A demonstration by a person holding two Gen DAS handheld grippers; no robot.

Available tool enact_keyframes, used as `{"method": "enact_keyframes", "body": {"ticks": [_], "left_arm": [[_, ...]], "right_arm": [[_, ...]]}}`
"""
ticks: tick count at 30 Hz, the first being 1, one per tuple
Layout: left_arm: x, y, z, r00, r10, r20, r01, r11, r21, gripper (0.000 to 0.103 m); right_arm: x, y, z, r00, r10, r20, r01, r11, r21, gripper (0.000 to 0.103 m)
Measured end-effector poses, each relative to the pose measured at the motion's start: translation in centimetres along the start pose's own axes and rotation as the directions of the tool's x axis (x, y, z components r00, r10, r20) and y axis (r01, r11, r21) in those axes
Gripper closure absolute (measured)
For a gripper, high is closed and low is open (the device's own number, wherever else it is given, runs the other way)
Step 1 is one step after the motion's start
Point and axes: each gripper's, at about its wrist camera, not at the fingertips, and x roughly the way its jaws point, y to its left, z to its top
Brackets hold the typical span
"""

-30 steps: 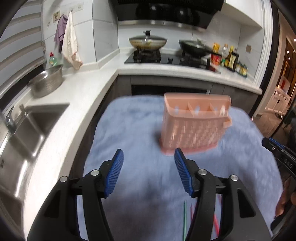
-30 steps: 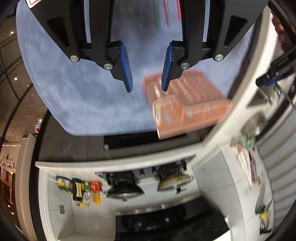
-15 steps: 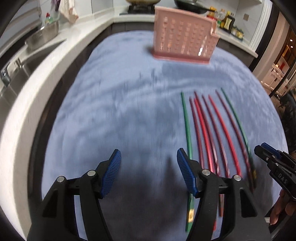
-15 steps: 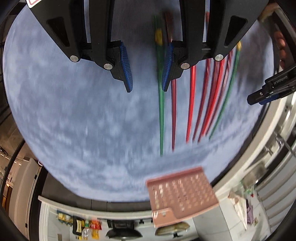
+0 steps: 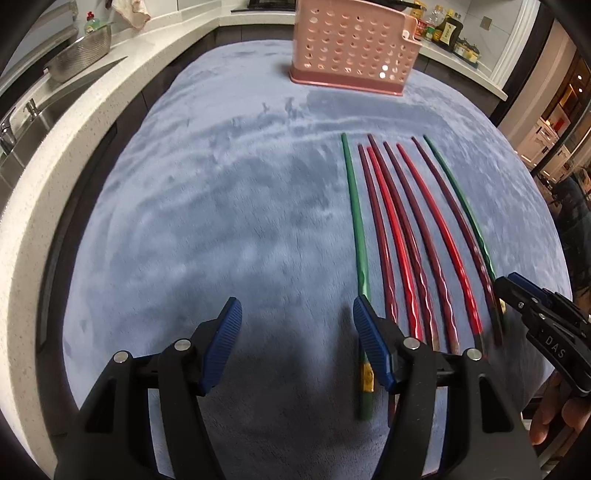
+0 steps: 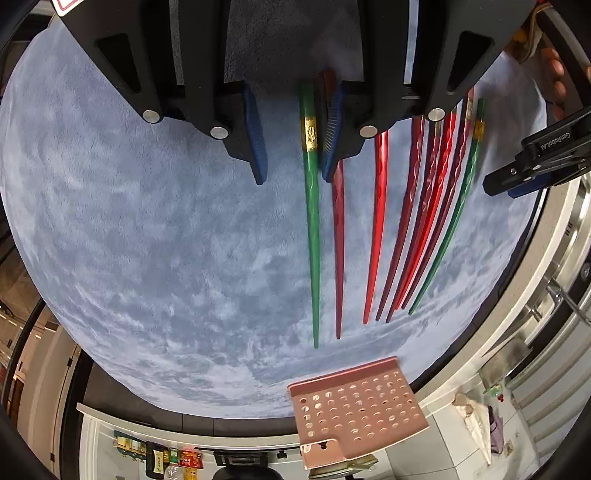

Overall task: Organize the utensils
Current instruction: 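Grasp a green chopstick with the right tool while the left tool grasps another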

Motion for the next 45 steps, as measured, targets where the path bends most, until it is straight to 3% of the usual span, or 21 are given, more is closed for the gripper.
{"method": "enact_keyframes", "body": {"ticks": [16, 31, 34, 38, 45], "left_arm": [[0.5, -1.9, -1.8, 0.999, -0.015, -0.052, 0.019, 0.997, 0.081, 0.048], [-0.4, -2.3, -4.0, 0.997, 0.012, -0.082, 0.003, 0.984, 0.179, 0.057], [-0.3, -2.2, -3.9, 0.996, 0.003, -0.084, 0.012, 0.986, 0.169, 0.067], [-0.5, -2.0, -3.7, 0.997, -0.017, -0.076, 0.029, 0.987, 0.157, 0.093], [-1.9, -1.7, -3.0, 1.0, -0.021, -0.007, 0.021, 0.99, 0.143, 0.095]], "right_arm": [[-0.2, 0.0, -1.7, 1.0, -0.014, -0.016, 0.014, 1.0, -0.008, 0.092], [-0.5, -0.1, -2.5, 1.0, -0.016, -0.02, 0.016, 1.0, -0.009, 0.094], [-0.5, 0.0, -2.5, 1.0, -0.018, -0.019, 0.018, 1.0, -0.011, 0.094], [-0.6, 0.1, -2.5, 1.0, -0.018, -0.019, 0.018, 1.0, -0.017, 0.095], [-1.6, 0.4, -1.9, 1.0, -0.012, 0.003, 0.012, 0.999, -0.035, 0.096]]}}
